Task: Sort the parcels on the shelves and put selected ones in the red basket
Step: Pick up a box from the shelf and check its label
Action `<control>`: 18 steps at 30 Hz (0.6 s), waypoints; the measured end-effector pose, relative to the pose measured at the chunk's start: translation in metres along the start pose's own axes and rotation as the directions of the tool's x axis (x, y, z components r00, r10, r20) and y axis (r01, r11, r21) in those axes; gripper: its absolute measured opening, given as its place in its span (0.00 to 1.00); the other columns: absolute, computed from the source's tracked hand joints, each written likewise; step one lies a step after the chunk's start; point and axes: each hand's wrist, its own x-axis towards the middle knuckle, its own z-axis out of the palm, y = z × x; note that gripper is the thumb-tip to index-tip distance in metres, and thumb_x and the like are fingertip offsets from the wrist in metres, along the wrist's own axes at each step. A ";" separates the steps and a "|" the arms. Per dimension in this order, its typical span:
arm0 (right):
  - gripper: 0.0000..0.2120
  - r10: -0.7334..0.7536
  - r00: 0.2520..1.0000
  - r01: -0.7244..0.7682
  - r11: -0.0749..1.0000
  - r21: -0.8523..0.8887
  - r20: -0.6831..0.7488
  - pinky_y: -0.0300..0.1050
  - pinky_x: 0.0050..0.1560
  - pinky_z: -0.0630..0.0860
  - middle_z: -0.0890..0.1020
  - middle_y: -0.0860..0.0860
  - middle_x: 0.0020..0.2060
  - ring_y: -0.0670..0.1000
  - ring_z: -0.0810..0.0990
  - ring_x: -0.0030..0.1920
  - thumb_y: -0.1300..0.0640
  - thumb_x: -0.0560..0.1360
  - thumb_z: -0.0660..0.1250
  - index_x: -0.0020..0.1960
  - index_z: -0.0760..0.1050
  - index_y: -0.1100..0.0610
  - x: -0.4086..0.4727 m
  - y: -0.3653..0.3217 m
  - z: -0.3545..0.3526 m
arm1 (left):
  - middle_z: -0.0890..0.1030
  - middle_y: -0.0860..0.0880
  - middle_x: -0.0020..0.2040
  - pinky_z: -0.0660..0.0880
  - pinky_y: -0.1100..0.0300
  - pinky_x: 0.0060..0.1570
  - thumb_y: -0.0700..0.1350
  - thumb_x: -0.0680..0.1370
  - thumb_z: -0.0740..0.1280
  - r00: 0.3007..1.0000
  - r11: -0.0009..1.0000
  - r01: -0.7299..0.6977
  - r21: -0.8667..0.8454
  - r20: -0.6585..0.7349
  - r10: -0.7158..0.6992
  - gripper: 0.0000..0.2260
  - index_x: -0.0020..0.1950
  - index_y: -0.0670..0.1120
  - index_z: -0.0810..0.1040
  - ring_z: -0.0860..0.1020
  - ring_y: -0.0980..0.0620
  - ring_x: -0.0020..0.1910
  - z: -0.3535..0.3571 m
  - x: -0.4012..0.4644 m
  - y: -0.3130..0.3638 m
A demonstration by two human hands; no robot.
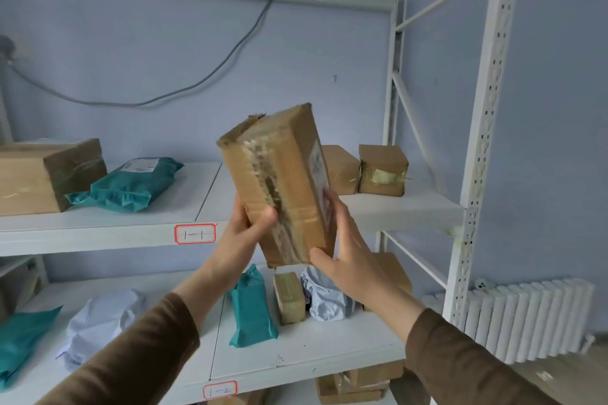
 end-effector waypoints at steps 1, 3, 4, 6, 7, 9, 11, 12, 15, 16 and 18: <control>0.43 0.027 1.000 -0.026 0.998 0.065 -0.004 0.30 0.67 0.65 0.59 0.38 0.78 0.27 0.61 0.72 0.54 0.78 0.69 0.80 0.44 0.36 -0.001 0.001 0.001 | 0.78 0.51 0.68 0.78 0.48 0.66 0.54 0.75 0.73 0.997 0.994 -0.071 0.084 -0.001 0.071 0.32 0.75 0.56 0.64 0.78 0.49 0.68 0.002 -0.004 -0.001; 0.37 0.073 0.996 -0.067 0.992 0.103 -0.056 0.22 0.55 0.68 0.71 0.37 0.68 0.24 0.69 0.62 0.55 0.78 0.71 0.78 0.54 0.48 0.000 0.004 0.004 | 0.73 0.54 0.71 0.77 0.51 0.66 0.50 0.74 0.78 0.983 0.954 -0.182 0.239 0.024 0.182 0.38 0.77 0.59 0.58 0.76 0.53 0.69 0.006 -0.013 -0.005; 0.30 0.095 0.991 -0.087 0.993 0.085 -0.091 0.23 0.51 0.69 0.74 0.36 0.60 0.24 0.72 0.57 0.57 0.78 0.72 0.74 0.62 0.53 0.001 0.007 0.006 | 0.69 0.54 0.74 0.76 0.54 0.68 0.49 0.73 0.79 0.972 0.924 -0.231 0.304 0.034 0.232 0.42 0.78 0.59 0.56 0.73 0.55 0.72 0.008 -0.017 -0.007; 0.09 0.115 0.985 -0.115 0.993 0.008 -0.125 0.29 0.44 0.69 0.79 0.35 0.44 0.27 0.75 0.48 0.62 0.77 0.71 0.57 0.78 0.55 0.002 0.008 0.009 | 0.60 0.53 0.79 0.70 0.61 0.73 0.51 0.71 0.79 0.942 0.842 -0.320 0.434 0.055 0.330 0.47 0.81 0.59 0.51 0.66 0.60 0.76 0.010 -0.022 -0.012; 0.06 0.121 0.986 -0.125 0.992 -0.031 -0.118 0.30 0.41 0.68 0.80 0.34 0.37 0.29 0.77 0.43 0.63 0.77 0.70 0.47 0.79 0.53 0.002 0.011 0.011 | 0.57 0.53 0.80 0.66 0.64 0.74 0.54 0.71 0.78 0.925 0.799 -0.357 0.485 0.067 0.373 0.48 0.81 0.59 0.49 0.63 0.61 0.78 0.009 -0.023 -0.014; 0.12 0.120 0.987 -0.129 0.988 -0.079 -0.110 0.28 0.36 0.69 0.78 0.38 0.30 0.28 0.76 0.37 0.60 0.77 0.70 0.39 0.73 0.48 0.003 0.006 0.014 | 0.55 0.53 0.81 0.64 0.64 0.75 0.58 0.72 0.76 0.917 0.762 -0.369 0.532 0.074 0.392 0.48 0.82 0.55 0.48 0.61 0.59 0.79 0.003 -0.024 -0.021; 0.12 0.017 0.987 -0.023 0.999 -0.040 -0.160 0.24 0.51 0.71 0.80 0.44 0.51 0.24 0.75 0.51 0.50 0.75 0.71 0.54 0.77 0.54 0.004 0.002 0.016 | 0.62 0.55 0.78 0.69 0.59 0.73 0.63 0.72 0.75 0.954 0.825 -0.270 0.495 0.024 0.298 0.46 0.81 0.50 0.54 0.67 0.59 0.76 -0.003 -0.024 -0.023; 0.28 -0.037 0.984 0.035 0.999 -0.013 -0.176 0.27 0.63 0.70 0.76 0.48 0.64 0.28 0.71 0.63 0.44 0.73 0.71 0.68 0.73 0.56 0.006 0.003 0.018 | 0.68 0.56 0.74 0.73 0.56 0.71 0.65 0.72 0.74 0.973 0.881 -0.200 0.428 -0.020 0.230 0.43 0.80 0.50 0.58 0.71 0.59 0.72 -0.005 -0.024 -0.021; 0.43 -0.195 0.964 0.195 0.981 -0.015 -0.181 0.49 0.79 0.58 0.59 0.41 0.80 0.44 0.56 0.81 0.32 0.73 0.68 0.81 0.56 0.46 0.007 -0.003 0.018 | 0.80 0.63 0.62 0.76 0.57 0.63 0.62 0.76 0.69 0.987 0.992 -0.078 0.095 -0.132 0.091 0.28 0.73 0.55 0.67 0.77 0.57 0.64 -0.011 -0.017 -0.016; 0.41 -0.232 0.958 0.229 0.973 -0.039 -0.167 0.55 0.80 0.55 0.57 0.39 0.81 0.44 0.54 0.81 0.29 0.74 0.64 0.80 0.57 0.44 0.009 -0.009 0.016 | 0.81 0.59 0.63 0.76 0.53 0.63 0.65 0.77 0.66 0.986 0.998 -0.056 -0.021 -0.159 0.052 0.26 0.71 0.55 0.69 0.78 0.53 0.65 -0.014 -0.014 -0.014; 0.35 -0.257 0.960 0.252 0.966 -0.063 -0.113 0.65 0.80 0.50 0.56 0.36 0.81 0.38 0.53 0.80 0.27 0.76 0.57 0.78 0.61 0.40 0.010 -0.023 0.013 | 0.81 0.48 0.67 0.75 0.45 0.65 0.69 0.80 0.57 0.990 0.971 0.021 -0.240 -0.128 -0.054 0.29 0.74 0.52 0.72 0.79 0.46 0.67 -0.016 -0.009 -0.009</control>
